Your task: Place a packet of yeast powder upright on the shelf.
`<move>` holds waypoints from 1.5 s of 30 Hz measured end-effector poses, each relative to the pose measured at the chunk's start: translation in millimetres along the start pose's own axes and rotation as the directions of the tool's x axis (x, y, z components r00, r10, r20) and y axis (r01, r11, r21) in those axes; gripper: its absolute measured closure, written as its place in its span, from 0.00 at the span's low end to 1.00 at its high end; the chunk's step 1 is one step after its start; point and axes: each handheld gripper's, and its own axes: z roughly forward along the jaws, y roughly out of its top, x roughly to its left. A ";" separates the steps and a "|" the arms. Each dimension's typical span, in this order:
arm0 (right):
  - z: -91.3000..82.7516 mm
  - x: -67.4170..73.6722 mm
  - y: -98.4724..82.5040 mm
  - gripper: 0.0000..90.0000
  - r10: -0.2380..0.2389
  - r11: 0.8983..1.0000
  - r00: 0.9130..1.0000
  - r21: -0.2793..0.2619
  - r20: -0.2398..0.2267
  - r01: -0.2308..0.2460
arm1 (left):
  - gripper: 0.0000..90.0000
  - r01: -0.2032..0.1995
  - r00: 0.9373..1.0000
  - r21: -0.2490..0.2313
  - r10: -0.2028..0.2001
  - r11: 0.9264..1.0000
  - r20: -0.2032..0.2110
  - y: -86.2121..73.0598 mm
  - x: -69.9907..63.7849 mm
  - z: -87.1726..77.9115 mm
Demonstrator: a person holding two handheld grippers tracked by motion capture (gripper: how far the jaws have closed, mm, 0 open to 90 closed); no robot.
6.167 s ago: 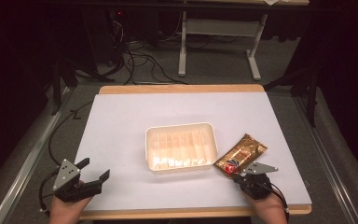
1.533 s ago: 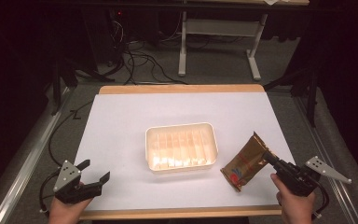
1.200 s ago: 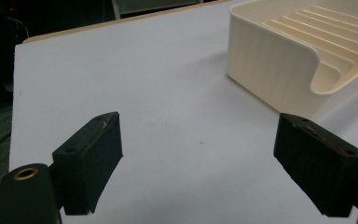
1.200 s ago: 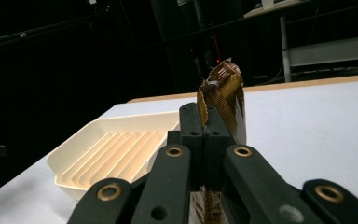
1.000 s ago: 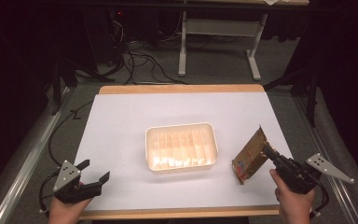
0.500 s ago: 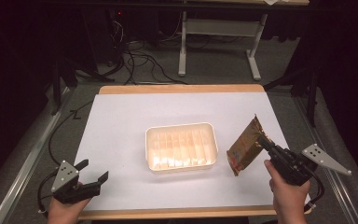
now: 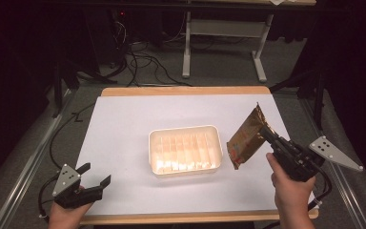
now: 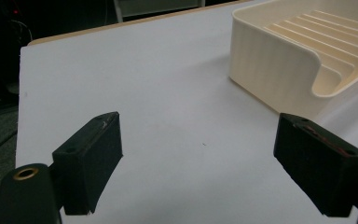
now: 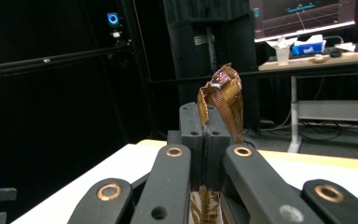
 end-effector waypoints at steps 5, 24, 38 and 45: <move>10.0 9.5 6.7 1.00 -0.004 1.000 1.000 -0.011 -0.026 0.004 | 0.18 0.000 1.000 -0.002 0.000 1.000 -0.003 -0.3 -0.3 -1.0; 58.3 32.4 2.5 1.00 -0.009 1.000 0.996 0.017 -0.084 0.010 | 0.18 0.015 0.999 -0.009 -0.015 1.000 -0.051 -9.2 5.5 -19.6; 90.0 33.2 -13.0 1.00 0.004 0.998 0.998 0.067 -0.070 0.001 | 0.18 0.033 0.996 -0.014 -0.034 0.999 -0.077 -14.8 7.4 -31.7; 101.3 36.6 -19.4 1.00 0.000 0.996 0.998 0.088 -0.057 0.005 | 0.18 0.031 0.997 -0.016 -0.032 0.999 -0.073 -14.2 6.8 -31.4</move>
